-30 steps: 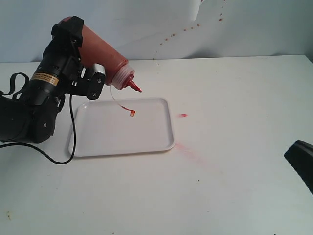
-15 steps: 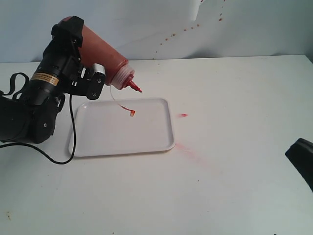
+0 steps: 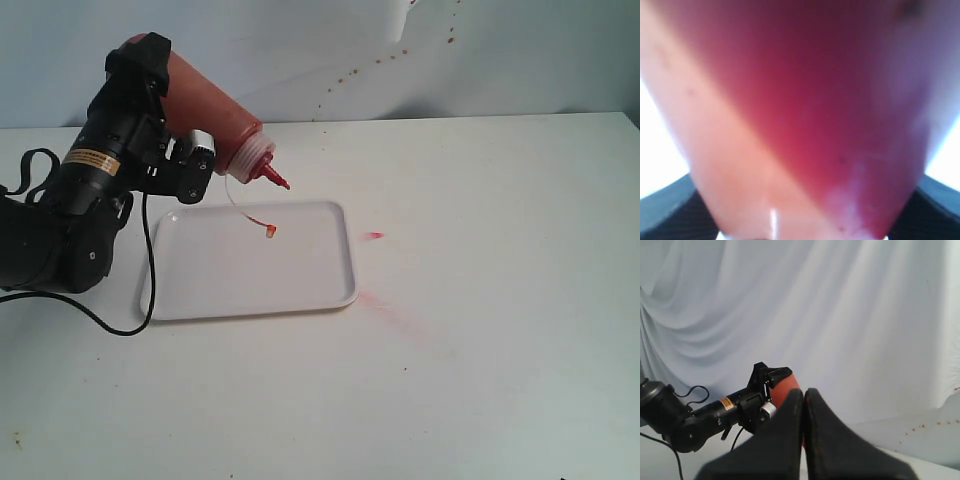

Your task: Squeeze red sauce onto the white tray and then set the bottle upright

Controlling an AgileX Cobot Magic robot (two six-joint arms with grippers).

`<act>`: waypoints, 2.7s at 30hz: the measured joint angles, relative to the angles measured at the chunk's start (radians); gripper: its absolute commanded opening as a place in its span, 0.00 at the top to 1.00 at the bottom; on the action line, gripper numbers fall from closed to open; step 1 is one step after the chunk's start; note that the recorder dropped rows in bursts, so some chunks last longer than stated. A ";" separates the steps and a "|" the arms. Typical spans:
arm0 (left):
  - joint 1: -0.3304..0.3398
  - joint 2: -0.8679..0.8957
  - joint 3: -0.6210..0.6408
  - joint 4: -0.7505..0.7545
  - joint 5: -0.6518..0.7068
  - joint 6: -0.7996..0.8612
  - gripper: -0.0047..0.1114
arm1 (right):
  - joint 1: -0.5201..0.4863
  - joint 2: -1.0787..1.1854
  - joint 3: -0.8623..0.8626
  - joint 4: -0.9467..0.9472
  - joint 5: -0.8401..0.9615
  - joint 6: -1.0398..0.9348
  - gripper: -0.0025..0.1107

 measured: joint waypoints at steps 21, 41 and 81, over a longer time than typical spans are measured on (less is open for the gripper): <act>0.000 0.000 0.000 0.000 0.000 0.000 0.96 | 0.000 0.543 -0.400 -0.101 0.057 -0.011 0.98; 0.000 0.000 0.000 0.000 0.000 0.000 0.96 | 0.000 1.167 -0.701 -0.124 0.104 -0.138 0.98; 0.000 0.000 0.000 0.003 -0.002 0.000 0.96 | -0.319 1.655 -1.038 -0.892 -0.651 0.634 0.90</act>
